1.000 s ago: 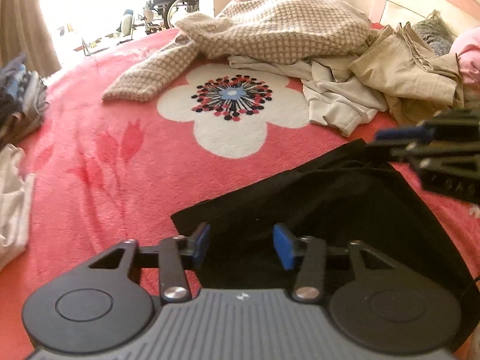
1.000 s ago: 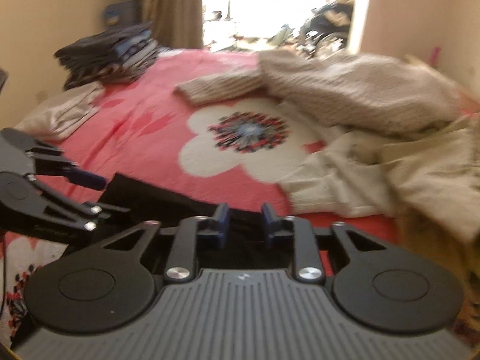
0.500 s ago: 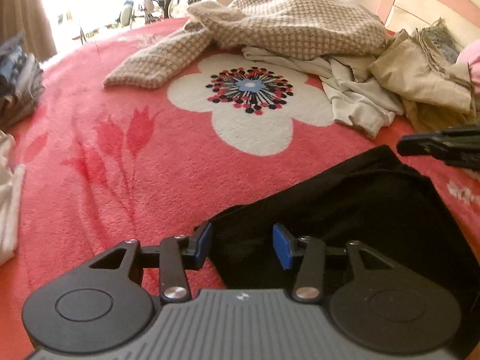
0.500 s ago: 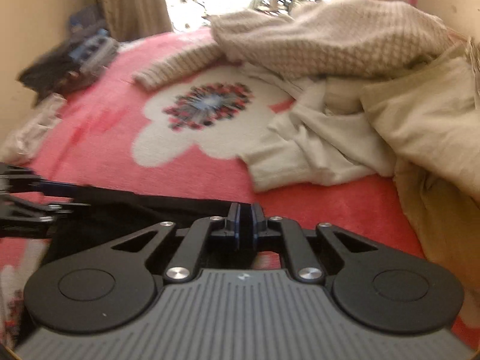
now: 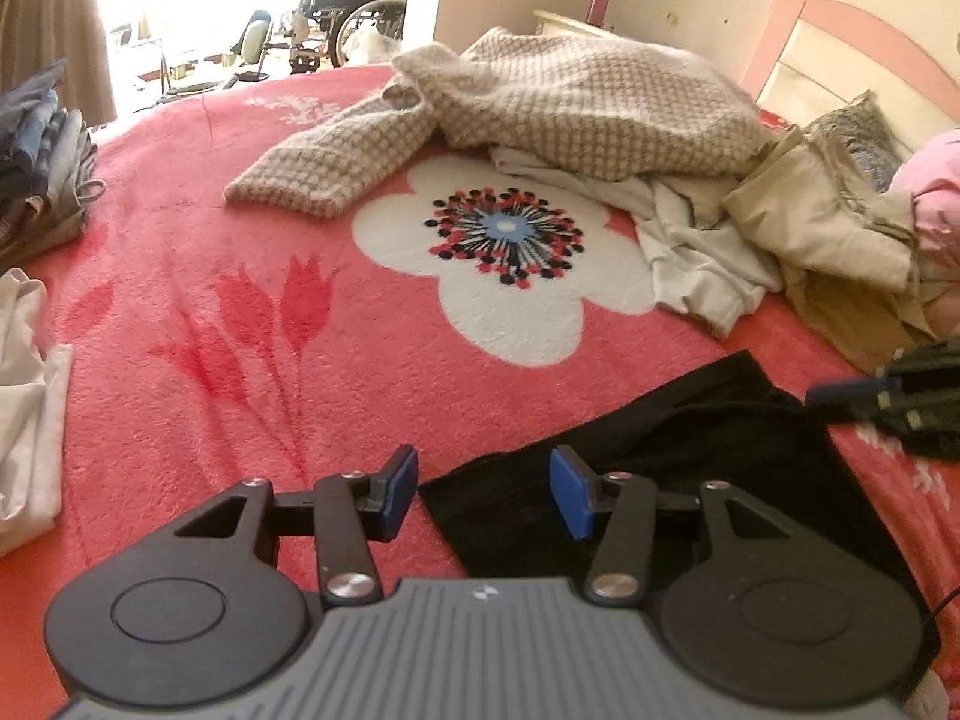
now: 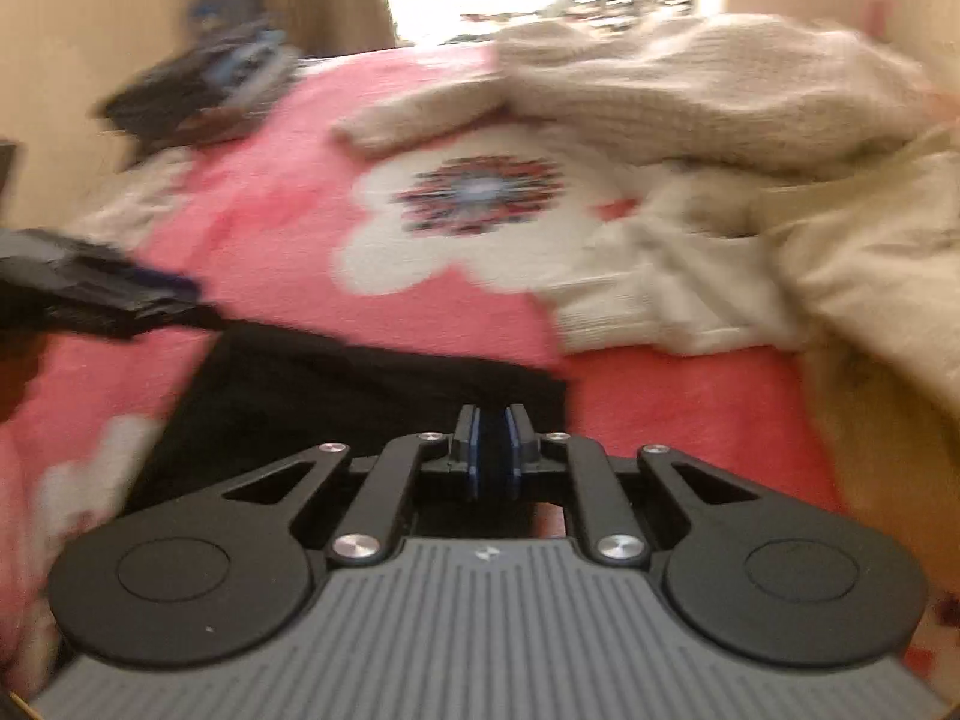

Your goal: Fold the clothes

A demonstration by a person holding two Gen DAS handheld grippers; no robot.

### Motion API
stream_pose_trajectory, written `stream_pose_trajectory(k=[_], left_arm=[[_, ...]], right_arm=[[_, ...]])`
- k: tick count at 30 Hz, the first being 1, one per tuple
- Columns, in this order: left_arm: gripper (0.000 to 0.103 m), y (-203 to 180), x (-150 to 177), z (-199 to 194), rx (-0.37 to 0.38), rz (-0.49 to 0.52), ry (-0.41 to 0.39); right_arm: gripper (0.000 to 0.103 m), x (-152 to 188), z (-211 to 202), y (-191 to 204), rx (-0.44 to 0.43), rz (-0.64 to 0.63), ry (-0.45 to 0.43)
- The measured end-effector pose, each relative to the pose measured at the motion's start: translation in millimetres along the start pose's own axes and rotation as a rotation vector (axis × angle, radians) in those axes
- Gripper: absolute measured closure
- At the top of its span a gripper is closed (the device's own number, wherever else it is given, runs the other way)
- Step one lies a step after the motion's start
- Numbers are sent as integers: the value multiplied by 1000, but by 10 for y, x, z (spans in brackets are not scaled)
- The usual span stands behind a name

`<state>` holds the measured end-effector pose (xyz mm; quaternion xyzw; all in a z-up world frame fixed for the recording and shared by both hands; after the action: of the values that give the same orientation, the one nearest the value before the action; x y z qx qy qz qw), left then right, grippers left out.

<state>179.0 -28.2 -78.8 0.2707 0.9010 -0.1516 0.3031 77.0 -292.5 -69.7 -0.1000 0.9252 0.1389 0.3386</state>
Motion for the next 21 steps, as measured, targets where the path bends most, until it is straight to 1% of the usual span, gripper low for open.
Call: stream_pose_trajectory(k=[2,4,7,9,12,14,18,20,21], left_arm=[[53,-42,15,-9,11,10,10],[52,-103,41,38,19,30,37],[53,-196,100,187,8,80,70],[54,-236,158,266,-23,122,75],[54,-262,188,289,-42,156,70],[54,-261,189,284,-47,167,66],[52,-184,188,319,-55,150,63],[52,-148,176,333,-46,129,66],[52,-137,171,337,-43,122,67]], right_arm=[[93,43,-34,211,-156,-11,23],[93,79,-15,466,-252,-68,28],[93,147,116,915,-321,-188,44],[93,210,227,1159,-367,-266,67],[93,481,285,1431,-392,-415,156],[93,731,197,1534,-432,-485,214],[93,1156,-90,1741,-606,-594,326],[93,1230,-172,1804,-653,-647,360],[93,1193,-174,1808,-651,-654,360]])
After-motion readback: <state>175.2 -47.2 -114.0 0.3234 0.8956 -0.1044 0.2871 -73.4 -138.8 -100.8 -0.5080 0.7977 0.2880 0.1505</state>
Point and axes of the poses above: each gripper's, at about its wrist camera, not at the fingertips, and z roughly the way its jaws point, y to its left, x to its underside, the point moved 3 cm from there along z, roughly the way its jaws point, and after that the axes turned 3 degrees about -x, right-handed, at the moved point
